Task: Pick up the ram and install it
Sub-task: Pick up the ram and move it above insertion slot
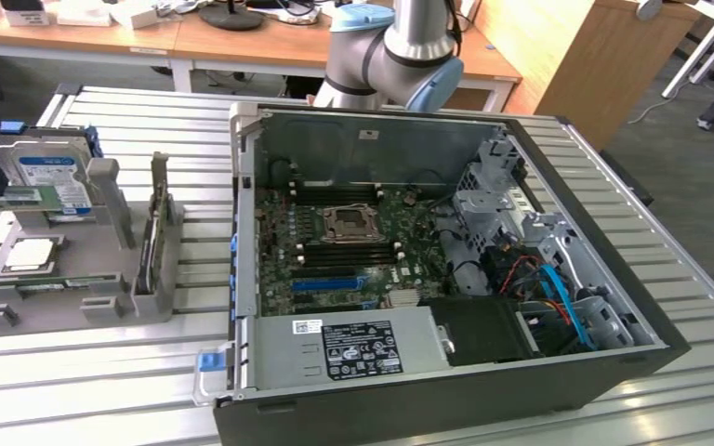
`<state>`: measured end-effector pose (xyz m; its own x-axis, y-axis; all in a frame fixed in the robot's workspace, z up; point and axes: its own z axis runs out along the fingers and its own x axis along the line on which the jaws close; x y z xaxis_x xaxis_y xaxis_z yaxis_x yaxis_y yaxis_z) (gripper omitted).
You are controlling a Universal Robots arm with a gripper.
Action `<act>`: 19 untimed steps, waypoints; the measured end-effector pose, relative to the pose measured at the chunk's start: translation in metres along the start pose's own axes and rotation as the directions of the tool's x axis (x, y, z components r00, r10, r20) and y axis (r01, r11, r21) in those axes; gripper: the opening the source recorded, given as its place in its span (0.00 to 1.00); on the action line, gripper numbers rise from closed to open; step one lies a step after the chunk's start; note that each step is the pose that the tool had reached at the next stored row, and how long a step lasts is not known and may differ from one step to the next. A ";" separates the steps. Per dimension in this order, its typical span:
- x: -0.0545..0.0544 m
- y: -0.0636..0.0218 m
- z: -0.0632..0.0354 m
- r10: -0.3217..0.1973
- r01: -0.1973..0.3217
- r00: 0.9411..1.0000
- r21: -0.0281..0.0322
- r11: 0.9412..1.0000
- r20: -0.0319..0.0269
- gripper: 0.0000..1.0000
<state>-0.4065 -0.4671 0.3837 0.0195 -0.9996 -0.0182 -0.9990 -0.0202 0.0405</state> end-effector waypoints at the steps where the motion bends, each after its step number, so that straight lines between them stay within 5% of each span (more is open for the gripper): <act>1: 0.000 0.0001 -0.0020 0.000 0.000 1.000 0.000 1.000 0.000 0.12; 19: -0.001 0.0012 -0.0286 0.000 0.000 1.000 0.000 1.000 0.000 0.12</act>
<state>-0.4065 -0.4671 0.4123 0.0195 -0.9996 -0.0183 -0.9990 -0.0202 0.0405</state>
